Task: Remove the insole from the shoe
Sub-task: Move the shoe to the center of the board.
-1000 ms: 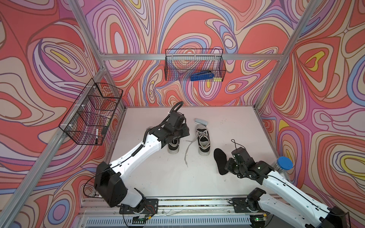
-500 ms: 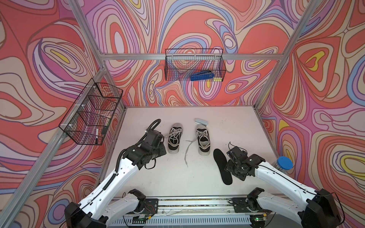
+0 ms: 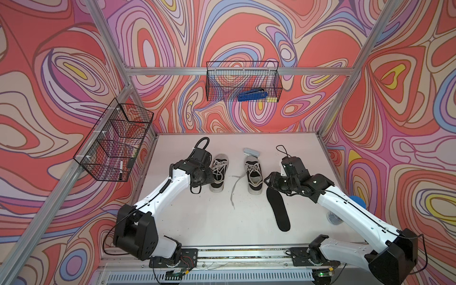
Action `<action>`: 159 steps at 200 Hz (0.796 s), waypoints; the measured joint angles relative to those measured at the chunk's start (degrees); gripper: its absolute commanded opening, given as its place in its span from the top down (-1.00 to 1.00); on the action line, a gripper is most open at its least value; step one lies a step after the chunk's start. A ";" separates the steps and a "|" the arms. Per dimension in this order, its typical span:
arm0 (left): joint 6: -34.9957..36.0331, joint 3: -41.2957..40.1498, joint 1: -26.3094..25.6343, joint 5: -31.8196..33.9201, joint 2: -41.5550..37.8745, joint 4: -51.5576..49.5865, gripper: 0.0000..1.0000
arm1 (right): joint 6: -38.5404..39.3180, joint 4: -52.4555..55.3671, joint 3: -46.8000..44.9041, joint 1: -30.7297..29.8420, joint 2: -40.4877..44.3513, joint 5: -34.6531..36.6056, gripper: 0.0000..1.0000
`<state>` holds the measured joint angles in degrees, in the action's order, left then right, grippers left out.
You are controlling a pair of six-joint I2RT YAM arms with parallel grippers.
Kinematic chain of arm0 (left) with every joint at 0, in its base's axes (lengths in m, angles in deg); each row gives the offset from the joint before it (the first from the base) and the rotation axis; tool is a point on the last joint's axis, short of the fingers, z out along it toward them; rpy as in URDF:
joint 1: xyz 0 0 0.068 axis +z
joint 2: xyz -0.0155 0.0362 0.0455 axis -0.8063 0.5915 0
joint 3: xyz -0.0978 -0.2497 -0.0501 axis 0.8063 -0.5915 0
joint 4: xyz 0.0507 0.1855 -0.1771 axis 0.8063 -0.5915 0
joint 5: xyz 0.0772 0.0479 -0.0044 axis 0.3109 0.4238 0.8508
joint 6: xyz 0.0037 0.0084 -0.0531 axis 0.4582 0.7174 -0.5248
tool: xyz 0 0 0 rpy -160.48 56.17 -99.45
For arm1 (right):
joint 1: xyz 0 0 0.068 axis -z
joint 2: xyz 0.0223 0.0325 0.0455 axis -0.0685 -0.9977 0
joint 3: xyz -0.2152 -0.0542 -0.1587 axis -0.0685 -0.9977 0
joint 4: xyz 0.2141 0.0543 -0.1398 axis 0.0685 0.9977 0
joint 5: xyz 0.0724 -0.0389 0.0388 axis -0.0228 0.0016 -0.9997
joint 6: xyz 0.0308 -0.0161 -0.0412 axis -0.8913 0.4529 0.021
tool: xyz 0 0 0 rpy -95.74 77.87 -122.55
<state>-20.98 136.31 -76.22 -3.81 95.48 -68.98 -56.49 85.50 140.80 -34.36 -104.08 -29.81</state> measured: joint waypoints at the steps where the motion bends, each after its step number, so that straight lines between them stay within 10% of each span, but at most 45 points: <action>1: 0.11 0.20 0.00 0.00 0.35 0.17 -0.14 | 0.04 -0.02 -0.04 0.00 0.00 -0.04 -0.05; 103: 5.38 9.64 0.87 1.40 18.73 4.70 0.25 | 0.57 -1.97 -2.34 0.00 0.81 -2.58 0.00; 159: 5.33 9.16 1.53 1.95 21.11 7.06 0.95 | 0.57 -2.25 -2.45 0.00 1.09 -2.93 0.04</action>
<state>-15.65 145.47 -74.69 -1.87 116.59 -61.93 -55.92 83.25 138.35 -34.36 -102.99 -32.74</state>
